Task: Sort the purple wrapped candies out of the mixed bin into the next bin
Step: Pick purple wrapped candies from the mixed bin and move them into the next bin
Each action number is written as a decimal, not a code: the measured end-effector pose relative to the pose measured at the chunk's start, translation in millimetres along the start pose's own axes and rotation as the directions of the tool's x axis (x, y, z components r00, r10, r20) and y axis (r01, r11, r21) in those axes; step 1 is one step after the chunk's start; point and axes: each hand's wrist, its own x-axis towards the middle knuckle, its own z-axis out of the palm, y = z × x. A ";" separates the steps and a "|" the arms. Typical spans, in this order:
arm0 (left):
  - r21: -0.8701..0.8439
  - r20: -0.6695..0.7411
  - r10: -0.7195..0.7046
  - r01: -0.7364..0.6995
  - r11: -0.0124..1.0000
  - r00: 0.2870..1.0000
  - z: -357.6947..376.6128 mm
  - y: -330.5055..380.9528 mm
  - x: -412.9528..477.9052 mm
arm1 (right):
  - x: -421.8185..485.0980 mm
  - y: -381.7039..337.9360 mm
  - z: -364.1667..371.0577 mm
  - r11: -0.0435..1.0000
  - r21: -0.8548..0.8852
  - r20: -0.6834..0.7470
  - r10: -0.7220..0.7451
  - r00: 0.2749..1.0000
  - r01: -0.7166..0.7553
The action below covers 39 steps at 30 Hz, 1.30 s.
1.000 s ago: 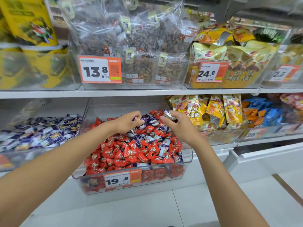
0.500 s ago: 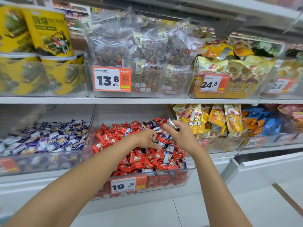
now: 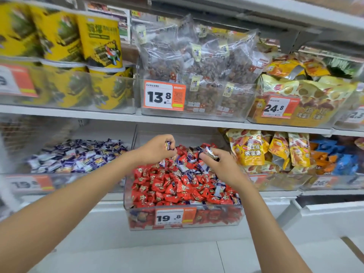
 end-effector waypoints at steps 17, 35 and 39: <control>0.668 -0.399 -0.254 0.470 0.578 0.881 -219.1 -178.3 -119.1 | 143.8 -150.1 234.6 0.836 -0.446 0.473 -0.083 0.877 0.319; 0.611 -0.140 0.077 0.025 0.791 0.987 -104.3 -61.7 -73.8 | 12.9 -36.3 18.0 0.805 -0.593 0.050 0.039 0.998 -0.002; 0.577 -0.132 0.116 -0.018 0.816 0.984 -76.9 -39.4 -54.7 | -18.0 -3.9 -19.2 0.842 -0.533 0.040 0.120 0.992 -0.081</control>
